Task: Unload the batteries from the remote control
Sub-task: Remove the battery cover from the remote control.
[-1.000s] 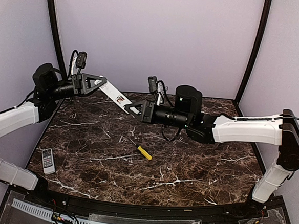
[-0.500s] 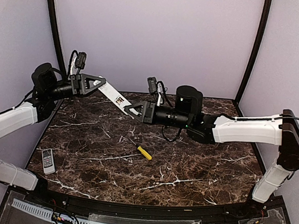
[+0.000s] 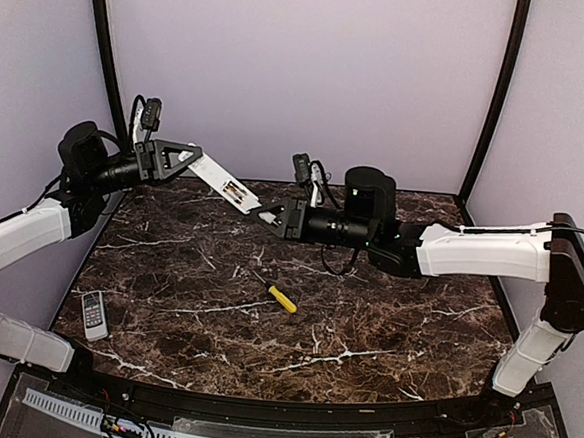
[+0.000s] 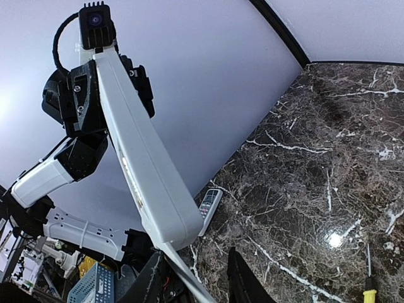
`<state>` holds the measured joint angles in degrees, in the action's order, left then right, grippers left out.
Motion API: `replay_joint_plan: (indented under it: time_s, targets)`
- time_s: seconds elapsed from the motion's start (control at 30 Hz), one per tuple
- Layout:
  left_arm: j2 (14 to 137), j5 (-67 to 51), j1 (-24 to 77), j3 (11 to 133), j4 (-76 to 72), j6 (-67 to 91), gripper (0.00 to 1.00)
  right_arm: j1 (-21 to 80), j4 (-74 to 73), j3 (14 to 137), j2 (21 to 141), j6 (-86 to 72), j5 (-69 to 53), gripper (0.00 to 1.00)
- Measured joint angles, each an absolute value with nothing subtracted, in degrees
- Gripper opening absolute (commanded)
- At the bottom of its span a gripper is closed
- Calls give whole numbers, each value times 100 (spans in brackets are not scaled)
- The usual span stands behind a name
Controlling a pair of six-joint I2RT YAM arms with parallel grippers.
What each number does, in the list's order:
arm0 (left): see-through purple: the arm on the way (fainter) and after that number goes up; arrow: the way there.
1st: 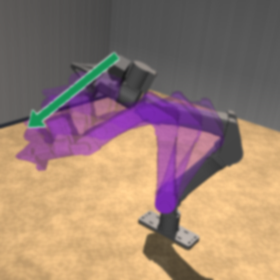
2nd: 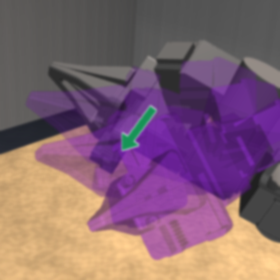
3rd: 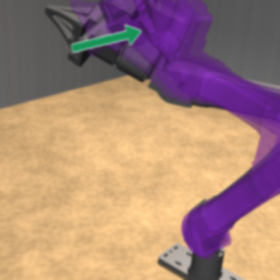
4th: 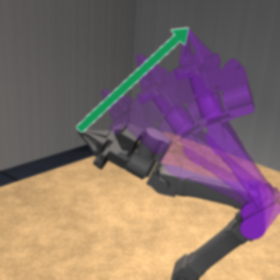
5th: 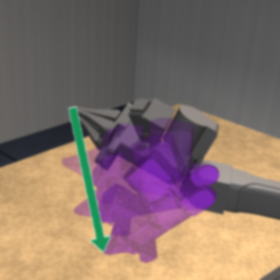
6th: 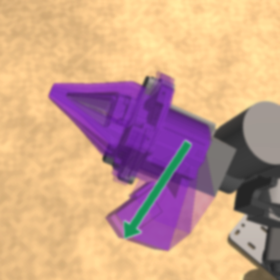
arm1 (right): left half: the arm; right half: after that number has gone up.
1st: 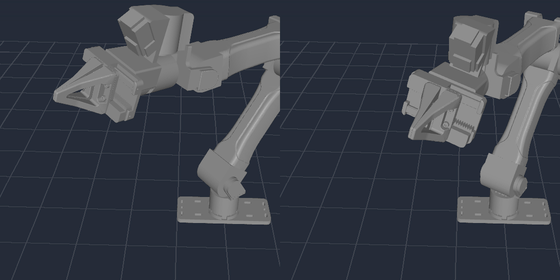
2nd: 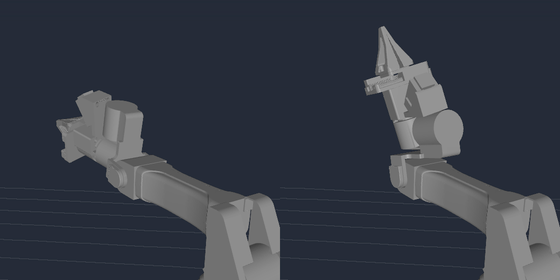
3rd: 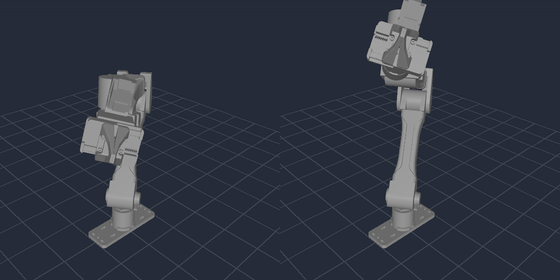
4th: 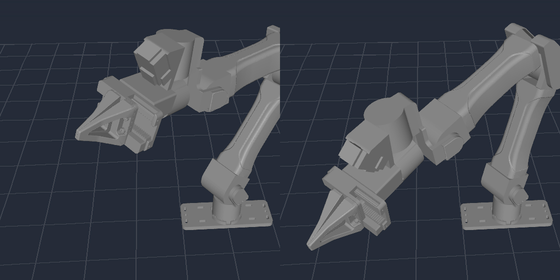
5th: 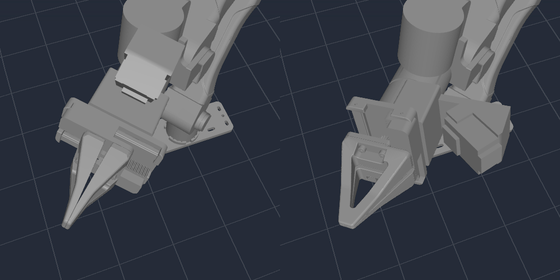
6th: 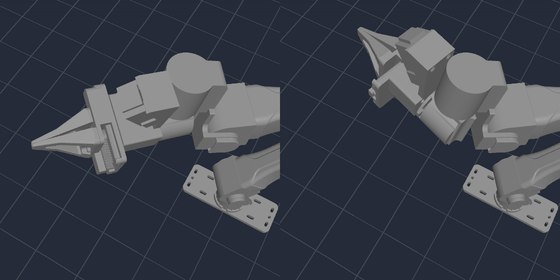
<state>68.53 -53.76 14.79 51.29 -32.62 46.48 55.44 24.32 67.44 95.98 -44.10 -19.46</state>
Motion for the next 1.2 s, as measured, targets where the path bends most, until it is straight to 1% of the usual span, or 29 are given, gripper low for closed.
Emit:
replay_joint_plan:
  time_s: [0.1, 0.27, 0.47, 0.63, 0.83, 1.0, 1.2]
  targets:
    - [6853, -5339, 1472, 5129, -3249, 4600, 0, 5542, 2416, 6742, 9598, -4423, -1957, 10]
    - [6853, -5231, 1450, 5129, -3212, 4543, 0, 5551, 2565, 6726, 9598, -4429, -2045, 3]
    - [6853, -5192, 1435, 5129, -3124, 4512, 0, 5544, 2818, 6549, 9596, -4423, -2130, 0]
    - [6853, -5170, 1435, 5146, -2993, 4464, 0, 5537, 2998, 6357, 9515, -4368, -2217, 0]
    - [6849, -4803, 1345, 5317, -2368, 4228, 0, 5529, 3100, 6104, 9142, -4099, -2215, 0]
    - [6840, -4412, 1146, 5483, -1645, 3916, 0, 5527, 2484, 6101, 8576, -3691, -1712, 0]
    - [6626, -4346, 480, 5489, -976, 3573, 0, 5413, 880, 6237, 7848, -3081, -491, 0]
